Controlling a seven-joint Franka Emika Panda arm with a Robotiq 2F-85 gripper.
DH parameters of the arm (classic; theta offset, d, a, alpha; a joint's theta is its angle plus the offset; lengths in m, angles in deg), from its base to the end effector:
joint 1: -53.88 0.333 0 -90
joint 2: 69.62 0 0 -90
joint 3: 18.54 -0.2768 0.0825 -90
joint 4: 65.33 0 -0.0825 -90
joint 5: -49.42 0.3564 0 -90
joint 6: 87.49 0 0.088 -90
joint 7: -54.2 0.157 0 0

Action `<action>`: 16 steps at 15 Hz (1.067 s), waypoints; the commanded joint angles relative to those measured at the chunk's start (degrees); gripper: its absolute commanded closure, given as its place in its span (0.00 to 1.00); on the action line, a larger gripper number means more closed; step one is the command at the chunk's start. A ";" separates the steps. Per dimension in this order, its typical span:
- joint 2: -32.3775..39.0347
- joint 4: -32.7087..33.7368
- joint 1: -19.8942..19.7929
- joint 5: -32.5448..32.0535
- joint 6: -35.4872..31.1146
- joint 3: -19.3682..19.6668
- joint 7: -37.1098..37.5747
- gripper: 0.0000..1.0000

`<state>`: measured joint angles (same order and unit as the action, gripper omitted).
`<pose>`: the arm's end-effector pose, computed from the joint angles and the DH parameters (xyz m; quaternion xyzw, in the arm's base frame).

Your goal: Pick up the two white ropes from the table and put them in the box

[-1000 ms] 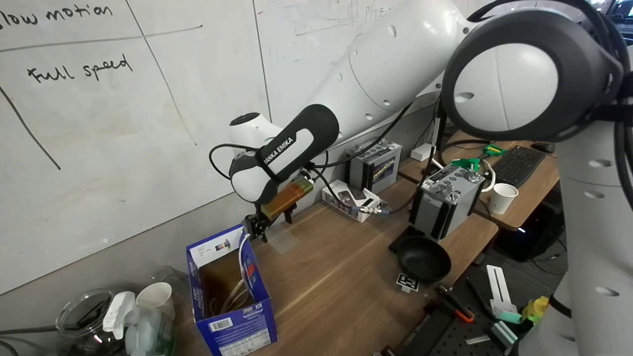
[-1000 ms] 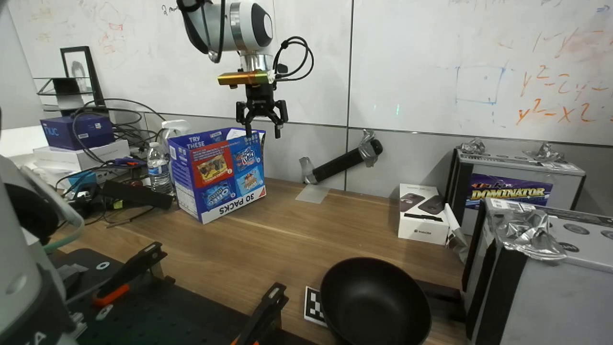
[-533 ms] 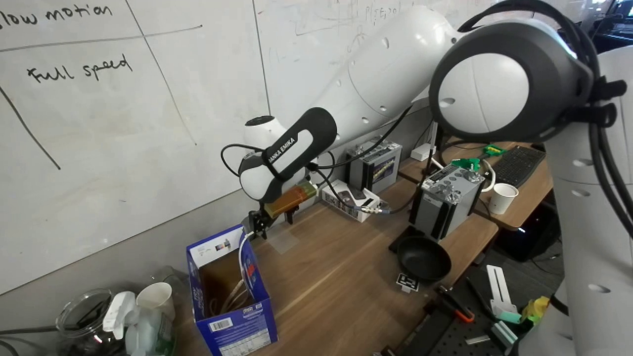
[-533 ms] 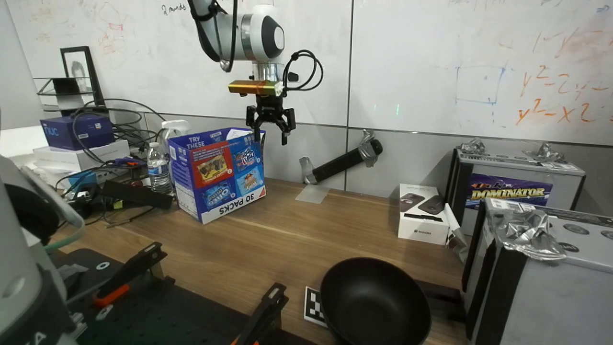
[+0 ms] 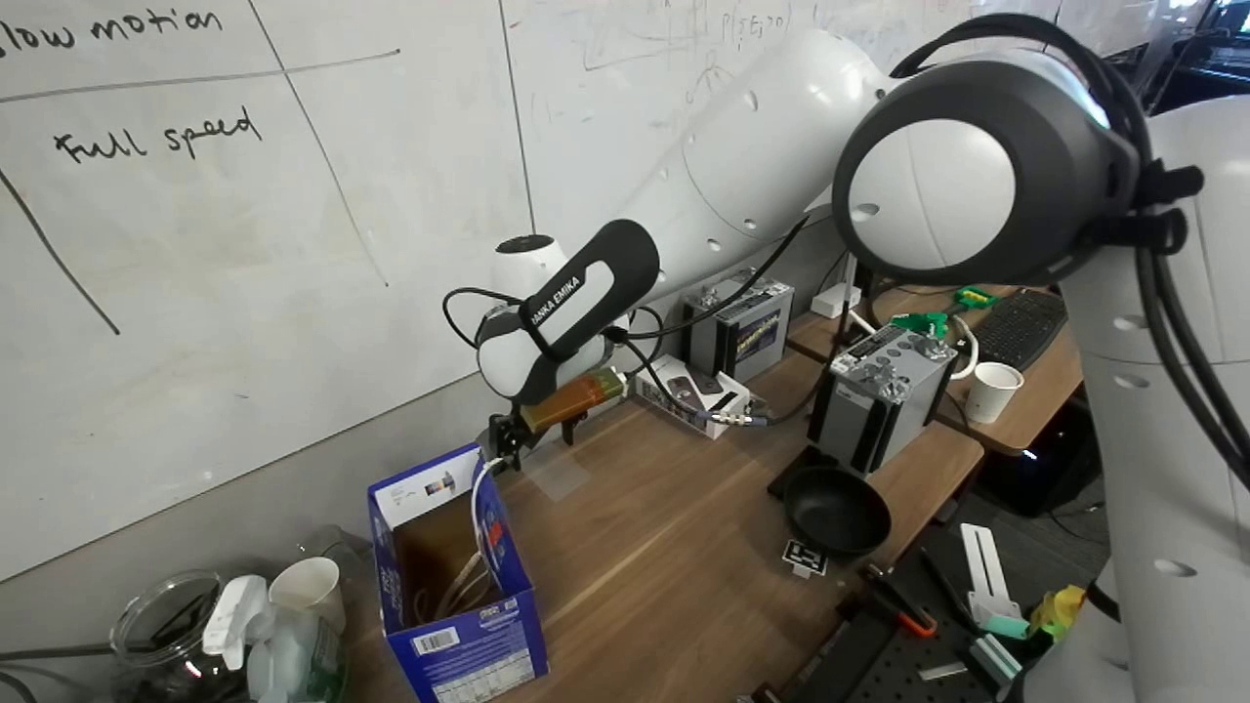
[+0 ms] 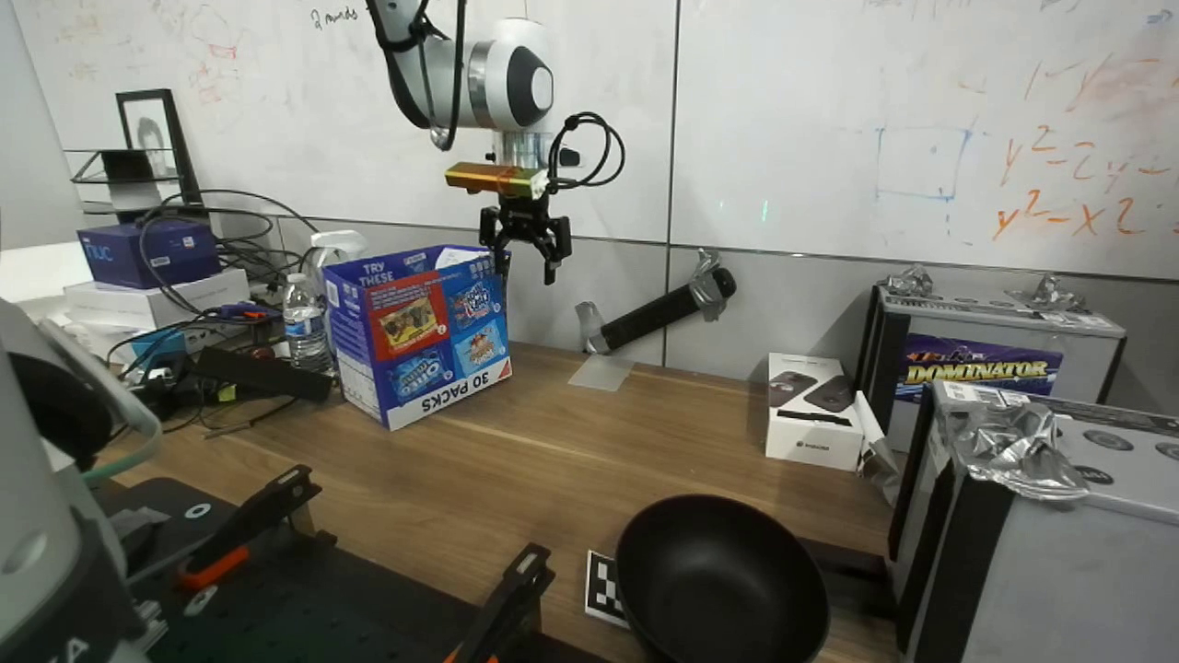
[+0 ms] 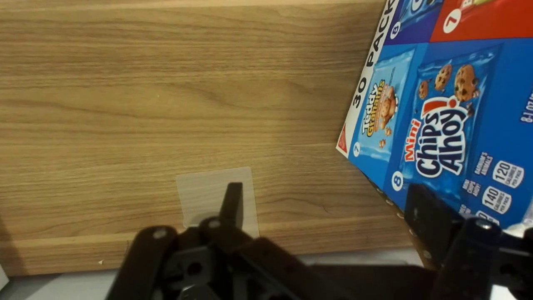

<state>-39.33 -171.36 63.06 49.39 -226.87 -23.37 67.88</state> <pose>0.5951 0.1480 0.1786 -0.9994 0.0032 -0.0218 0.0269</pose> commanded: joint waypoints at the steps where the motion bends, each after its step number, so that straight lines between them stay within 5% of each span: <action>1: -1.06 0.22 -0.16 1.98 -1.44 -0.06 -0.63 0.00; 11: -1.66 0.90 -5.02 13.20 0.60 -6.03 -12.95 0.00; 16: -2.11 1.24 -2.69 9.22 5.16 -3.12 -10.39 0.00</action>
<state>-39.83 -170.60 58.73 61.74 -226.67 -28.77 55.65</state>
